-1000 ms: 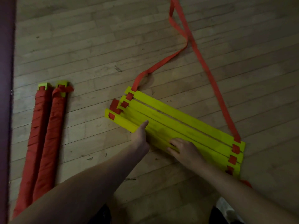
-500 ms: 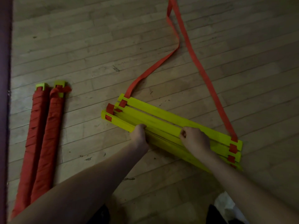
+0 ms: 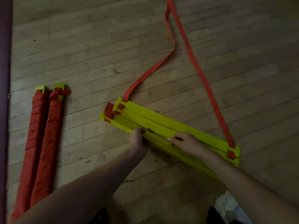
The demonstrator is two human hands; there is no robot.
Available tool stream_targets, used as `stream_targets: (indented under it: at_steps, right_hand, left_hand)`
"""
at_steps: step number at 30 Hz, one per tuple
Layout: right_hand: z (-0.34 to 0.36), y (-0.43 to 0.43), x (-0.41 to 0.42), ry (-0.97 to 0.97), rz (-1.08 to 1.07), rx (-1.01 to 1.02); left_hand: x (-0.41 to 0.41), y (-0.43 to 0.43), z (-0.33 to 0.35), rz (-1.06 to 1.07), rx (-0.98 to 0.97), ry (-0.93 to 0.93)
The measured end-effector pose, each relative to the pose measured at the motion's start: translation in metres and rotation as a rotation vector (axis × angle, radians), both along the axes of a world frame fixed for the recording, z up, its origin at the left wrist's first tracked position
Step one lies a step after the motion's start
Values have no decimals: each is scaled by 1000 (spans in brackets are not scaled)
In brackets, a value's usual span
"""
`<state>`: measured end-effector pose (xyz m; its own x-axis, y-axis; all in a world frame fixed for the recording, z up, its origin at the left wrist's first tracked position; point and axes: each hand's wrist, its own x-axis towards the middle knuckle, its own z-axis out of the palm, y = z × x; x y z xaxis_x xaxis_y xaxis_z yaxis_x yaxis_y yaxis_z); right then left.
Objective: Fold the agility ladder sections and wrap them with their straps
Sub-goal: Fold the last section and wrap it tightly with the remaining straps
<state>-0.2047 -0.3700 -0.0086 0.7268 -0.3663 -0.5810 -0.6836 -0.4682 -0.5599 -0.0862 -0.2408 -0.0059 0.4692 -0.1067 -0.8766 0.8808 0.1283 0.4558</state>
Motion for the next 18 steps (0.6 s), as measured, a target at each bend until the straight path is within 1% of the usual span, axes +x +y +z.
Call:
stream_targets:
  at_steps: [1, 3, 5, 7, 8, 10, 13, 16, 18]
  right_hand:
    - [2, 2, 1, -8, 8, 49]
    - [2, 4, 3, 7, 44, 56]
    - [0, 3, 5, -30, 6, -36]
    - [-6, -1, 5, -67, -51, -182]
    - [-7, -4, 4, -49, -30, -242]
    - [-11, -8, 3, 11, 48, -286]
    - [-13, -8, 5, 52, 90, -284]
    - [-13, -3, 6, 66, 151, -341]
    - [-12, 1, 4, 59, 157, -363]
  left_hand:
    - [0, 0, 1, 22, -24, 4]
    - [0, 3, 3, 49, -47, 17]
    - [1, 6, 4, 55, -62, 42]
    - [2, 7, 3, 63, -56, 62]
    - [2, 6, 5, 58, -52, 71]
    - [0, 3, 10, 21, -46, 76]
    - [-2, 1, 13, -46, 21, 60]
    - [-5, -1, 15, -68, 116, 0]
    - [-6, -5, 18, -73, 138, -27]
